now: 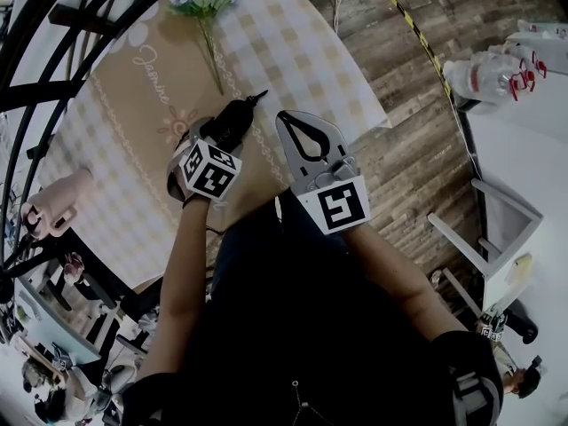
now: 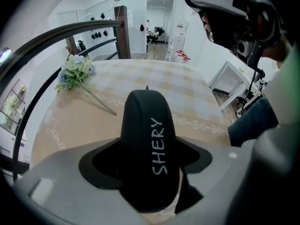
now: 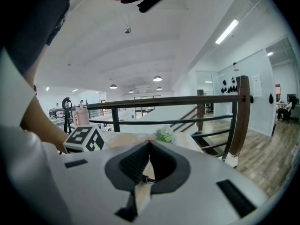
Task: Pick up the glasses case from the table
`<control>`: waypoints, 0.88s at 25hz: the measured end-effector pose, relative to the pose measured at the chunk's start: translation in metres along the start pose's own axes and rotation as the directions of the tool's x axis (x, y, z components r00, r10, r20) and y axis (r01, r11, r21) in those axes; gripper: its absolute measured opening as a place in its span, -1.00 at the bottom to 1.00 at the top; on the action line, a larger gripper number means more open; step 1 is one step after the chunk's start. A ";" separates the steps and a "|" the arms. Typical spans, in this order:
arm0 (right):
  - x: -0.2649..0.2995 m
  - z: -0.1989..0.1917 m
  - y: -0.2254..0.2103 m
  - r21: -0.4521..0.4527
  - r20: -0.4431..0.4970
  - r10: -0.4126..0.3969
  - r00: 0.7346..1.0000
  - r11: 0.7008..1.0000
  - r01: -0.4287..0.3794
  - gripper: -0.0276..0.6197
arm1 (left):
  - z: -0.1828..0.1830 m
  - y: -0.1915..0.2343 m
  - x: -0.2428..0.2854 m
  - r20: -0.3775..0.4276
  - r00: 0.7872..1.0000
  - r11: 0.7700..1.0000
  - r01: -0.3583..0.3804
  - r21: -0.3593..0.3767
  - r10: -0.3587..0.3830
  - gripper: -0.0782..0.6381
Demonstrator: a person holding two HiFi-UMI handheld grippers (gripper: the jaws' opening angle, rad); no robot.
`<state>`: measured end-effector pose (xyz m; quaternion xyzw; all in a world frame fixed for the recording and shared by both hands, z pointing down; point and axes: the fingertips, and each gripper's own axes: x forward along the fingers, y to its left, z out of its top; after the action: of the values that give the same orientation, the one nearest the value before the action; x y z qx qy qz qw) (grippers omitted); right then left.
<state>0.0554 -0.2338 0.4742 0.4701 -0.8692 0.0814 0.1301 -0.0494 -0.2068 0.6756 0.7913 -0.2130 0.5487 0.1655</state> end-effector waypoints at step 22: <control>-0.010 0.035 0.011 -0.053 0.079 0.013 0.997 0.999 -0.009 -0.88 | 0.037 0.000 -0.097 0.199 0.967 0.986 -0.165 0.018 0.158 0.20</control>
<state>0.0458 -0.2292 0.4380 0.4648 -0.8779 0.0406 0.1075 -0.0496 -0.2102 0.5716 0.8244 -0.2827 0.4829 0.0849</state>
